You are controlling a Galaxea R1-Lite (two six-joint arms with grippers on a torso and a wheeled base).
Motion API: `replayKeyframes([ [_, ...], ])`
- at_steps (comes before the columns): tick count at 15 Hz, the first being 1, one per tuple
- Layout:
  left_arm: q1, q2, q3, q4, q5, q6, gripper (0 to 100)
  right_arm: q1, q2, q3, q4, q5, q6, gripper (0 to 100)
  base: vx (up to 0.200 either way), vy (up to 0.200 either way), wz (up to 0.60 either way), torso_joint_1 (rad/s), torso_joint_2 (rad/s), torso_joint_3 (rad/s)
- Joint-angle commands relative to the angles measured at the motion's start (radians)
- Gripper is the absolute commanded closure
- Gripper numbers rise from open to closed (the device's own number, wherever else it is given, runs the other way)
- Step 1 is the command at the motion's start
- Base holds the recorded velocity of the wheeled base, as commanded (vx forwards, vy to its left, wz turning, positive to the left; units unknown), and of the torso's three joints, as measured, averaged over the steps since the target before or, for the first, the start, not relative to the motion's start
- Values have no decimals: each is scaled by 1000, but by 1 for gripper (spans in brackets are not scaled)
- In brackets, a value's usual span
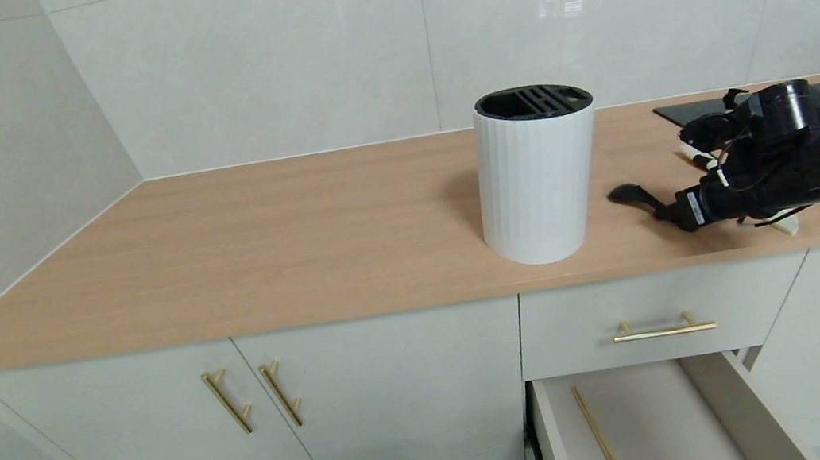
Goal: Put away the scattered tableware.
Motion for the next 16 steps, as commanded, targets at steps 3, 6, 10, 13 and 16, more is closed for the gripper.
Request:
replayKeyframes([
  [3, -1, 0, 0, 1, 0, 0, 0, 18, 15, 1, 5, 1, 0, 100, 0, 0, 0, 0, 0, 0],
  [6, 1, 0, 0, 1, 0, 0, 0, 22, 3, 4, 5, -2, 8, 100, 0, 0, 0, 0, 0, 0],
  [10, 1, 0, 0, 1, 0, 0, 0, 31, -160, 8, 85, -59, 207, 100, 0, 0, 0, 0, 0, 0],
  [13, -1, 0, 0, 1, 0, 0, 0, 38, -318, 108, 157, -128, 284, 100, 0, 0, 0, 0, 0, 0],
  [16, 1, 0, 0, -1, 0, 0, 0, 71, -482, 295, 156, -174, 374, 100, 0, 0, 0, 0, 0, 0],
])
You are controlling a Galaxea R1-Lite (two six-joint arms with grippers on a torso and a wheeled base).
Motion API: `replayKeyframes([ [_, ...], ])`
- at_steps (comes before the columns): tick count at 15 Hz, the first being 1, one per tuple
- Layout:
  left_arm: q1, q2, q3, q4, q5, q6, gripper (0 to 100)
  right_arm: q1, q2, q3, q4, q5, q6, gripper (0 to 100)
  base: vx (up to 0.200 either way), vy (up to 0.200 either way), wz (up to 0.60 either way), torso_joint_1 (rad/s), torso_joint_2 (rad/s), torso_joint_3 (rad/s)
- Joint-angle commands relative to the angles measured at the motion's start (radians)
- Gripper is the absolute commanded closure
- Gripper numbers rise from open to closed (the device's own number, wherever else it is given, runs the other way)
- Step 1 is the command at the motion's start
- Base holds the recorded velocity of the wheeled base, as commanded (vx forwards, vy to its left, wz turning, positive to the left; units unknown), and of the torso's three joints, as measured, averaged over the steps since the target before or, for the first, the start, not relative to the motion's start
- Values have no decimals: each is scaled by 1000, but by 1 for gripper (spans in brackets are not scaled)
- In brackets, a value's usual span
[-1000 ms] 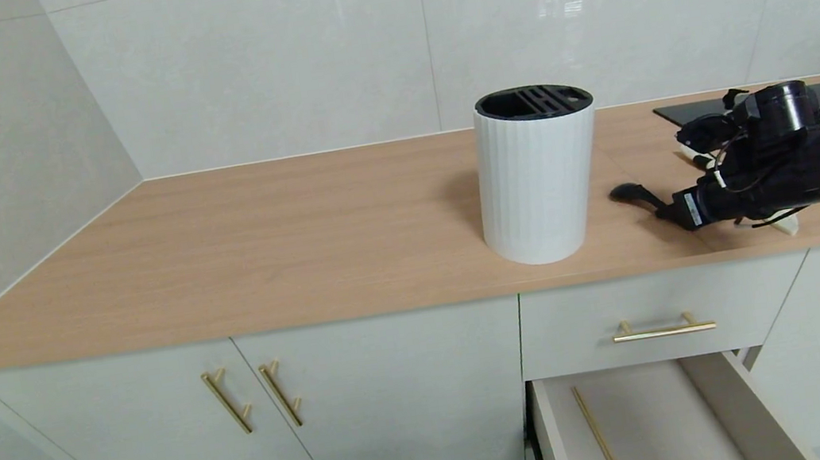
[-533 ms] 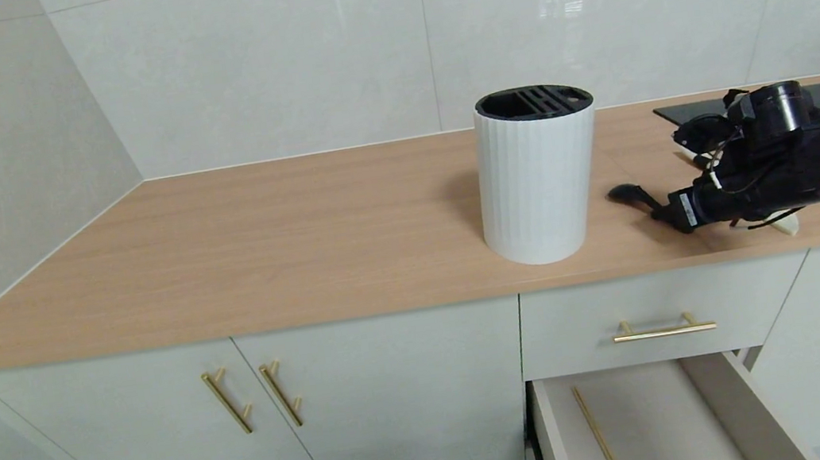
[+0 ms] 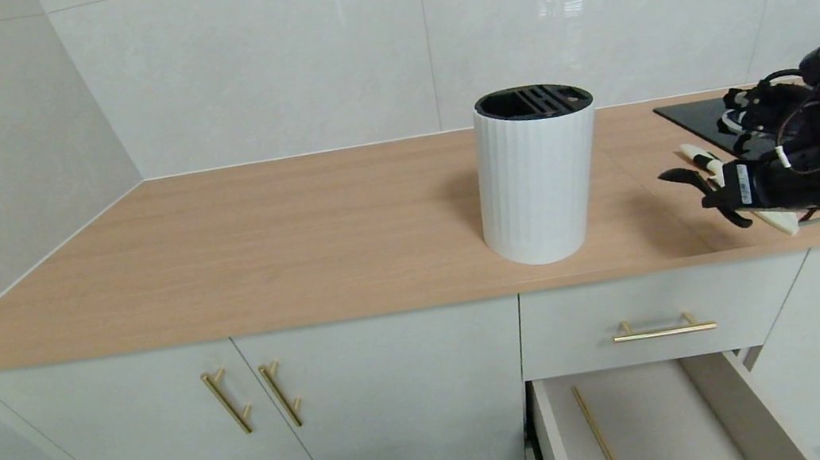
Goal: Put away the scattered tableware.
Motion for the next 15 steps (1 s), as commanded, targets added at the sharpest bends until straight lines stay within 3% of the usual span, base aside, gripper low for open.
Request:
replayKeyframes([
  [1, 0, 0, 0, 1, 0, 0, 0, 31, -197, 173, -3, -23, 39, 100, 0, 0, 0, 0, 0, 0],
  [6, 0, 0, 0, -1, 0, 0, 0, 138, -397, 468, -11, -21, 60, 100, 0, 0, 0, -17, 31, 20],
  [15, 0, 0, 0, 1, 0, 0, 0, 161, -370, 597, -54, 43, -35, 100, 0, 0, 0, -166, 444, 271],
])
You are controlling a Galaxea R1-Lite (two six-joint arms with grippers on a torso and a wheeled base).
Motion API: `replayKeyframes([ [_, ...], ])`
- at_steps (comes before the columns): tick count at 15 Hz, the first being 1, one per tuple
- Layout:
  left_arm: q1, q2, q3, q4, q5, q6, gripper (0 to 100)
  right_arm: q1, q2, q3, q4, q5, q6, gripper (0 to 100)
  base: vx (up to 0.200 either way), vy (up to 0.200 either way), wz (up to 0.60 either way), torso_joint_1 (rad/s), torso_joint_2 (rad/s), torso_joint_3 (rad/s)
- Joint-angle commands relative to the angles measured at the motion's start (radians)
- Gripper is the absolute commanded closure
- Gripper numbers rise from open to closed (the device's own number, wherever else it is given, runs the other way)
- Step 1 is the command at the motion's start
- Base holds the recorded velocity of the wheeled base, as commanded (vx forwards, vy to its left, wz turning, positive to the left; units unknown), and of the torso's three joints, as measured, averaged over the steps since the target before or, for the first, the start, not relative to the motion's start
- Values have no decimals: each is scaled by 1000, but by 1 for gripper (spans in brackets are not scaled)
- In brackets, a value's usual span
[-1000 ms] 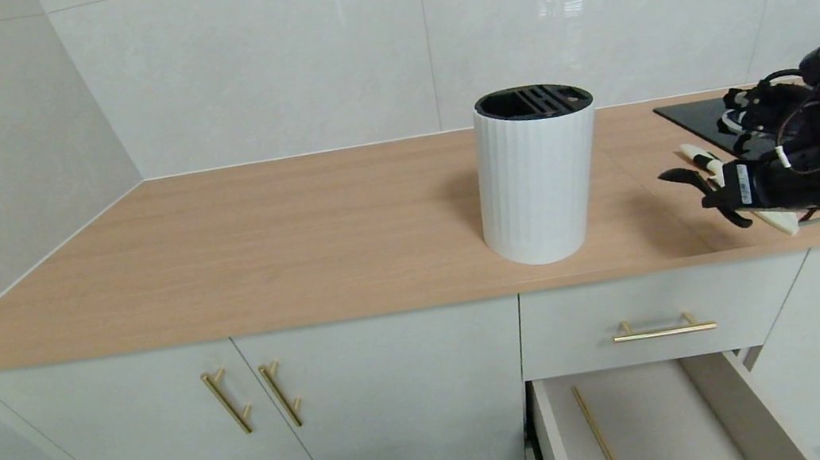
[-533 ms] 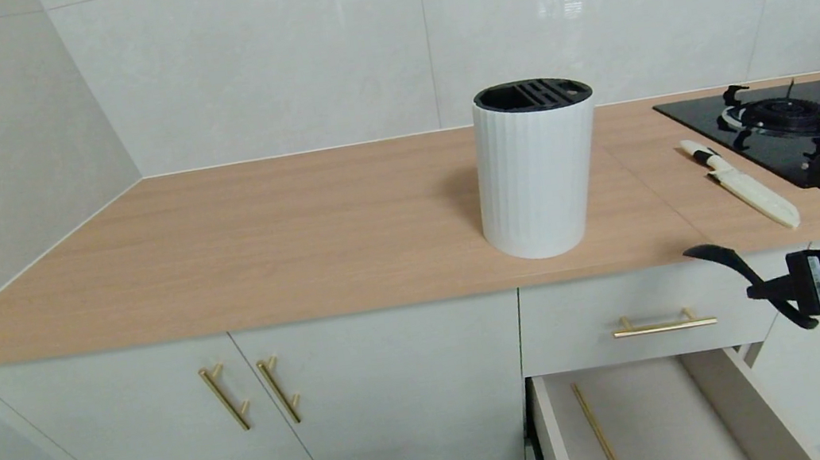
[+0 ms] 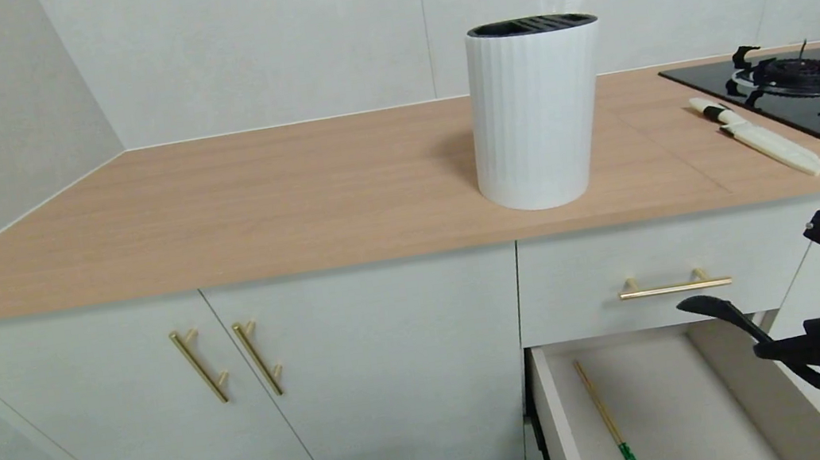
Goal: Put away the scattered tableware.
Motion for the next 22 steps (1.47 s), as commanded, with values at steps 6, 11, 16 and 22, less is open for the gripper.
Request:
replayKeyframes([
  [6, 0, 0, 0, 0, 0, 0, 0, -27, 173, 9, -69, -5, 4, 100, 0, 0, 0, -133, 458, 315],
  [11, 0, 0, 0, -1, 0, 0, 0, -62, 261, 13, -138, -45, 7, 100, 0, 0, 0, -65, 281, 213],
  [16, 0, 0, 0, -1, 0, 0, 0, -65, 301, 10, -152, -45, 4, 100, 0, 0, 0, -4, 10, 8],
  [22, 0, 0, 0, 0, 0, 0, 0, -21, 545, 38, -306, -177, 9, 100, 0, 0, 0, 0, 0, 0],
])
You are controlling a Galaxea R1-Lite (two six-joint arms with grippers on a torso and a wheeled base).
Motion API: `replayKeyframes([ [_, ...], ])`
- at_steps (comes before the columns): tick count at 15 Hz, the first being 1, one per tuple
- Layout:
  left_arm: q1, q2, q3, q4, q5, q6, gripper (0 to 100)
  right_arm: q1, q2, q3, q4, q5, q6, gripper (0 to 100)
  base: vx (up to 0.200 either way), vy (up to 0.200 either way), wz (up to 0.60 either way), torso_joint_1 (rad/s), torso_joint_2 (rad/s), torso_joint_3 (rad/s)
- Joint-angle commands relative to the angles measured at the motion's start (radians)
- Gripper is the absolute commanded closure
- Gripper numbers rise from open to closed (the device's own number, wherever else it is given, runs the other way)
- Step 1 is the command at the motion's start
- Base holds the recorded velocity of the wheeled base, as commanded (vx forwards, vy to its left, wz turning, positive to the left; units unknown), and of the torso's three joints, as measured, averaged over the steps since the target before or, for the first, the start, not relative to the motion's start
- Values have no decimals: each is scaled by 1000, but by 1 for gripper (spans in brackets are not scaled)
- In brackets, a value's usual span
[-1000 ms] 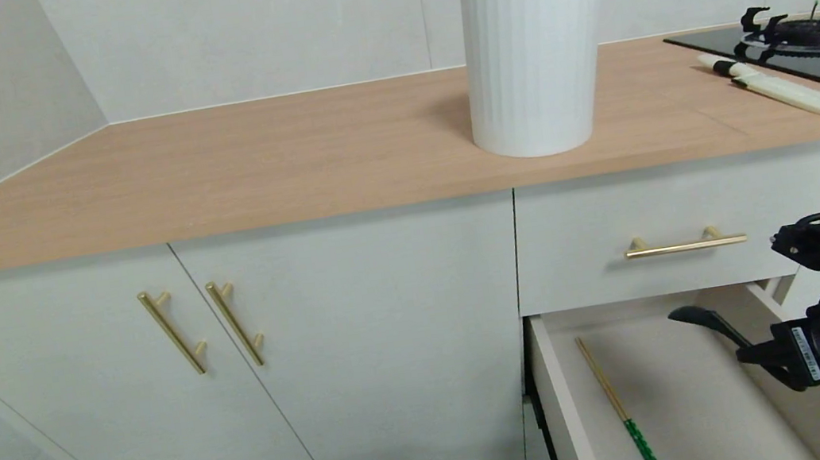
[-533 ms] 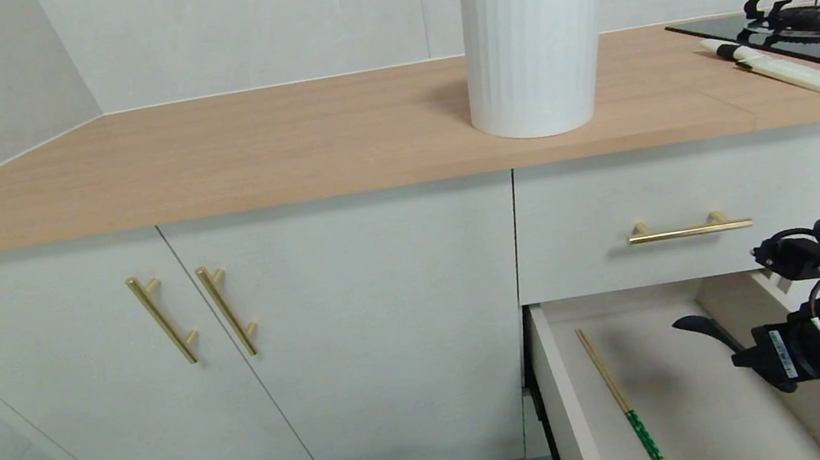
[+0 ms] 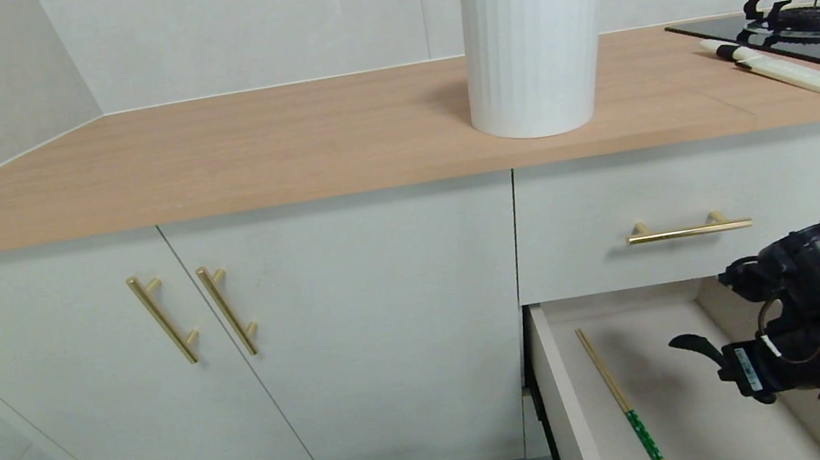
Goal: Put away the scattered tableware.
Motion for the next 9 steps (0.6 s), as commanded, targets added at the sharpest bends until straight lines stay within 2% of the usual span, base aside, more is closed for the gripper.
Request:
replayKeyframes([
  [1, 1, 0, 0, -1, 0, 0, 0, 14, 114, 22, -61, -17, 2, 100, 0, 0, 0, 0, 0, 0],
  [9, 1, 0, 0, 1, 0, 0, 0, 16, 465, 68, -539, -101, 1, 100, 0, 0, 0, 0, 0, 0],
])
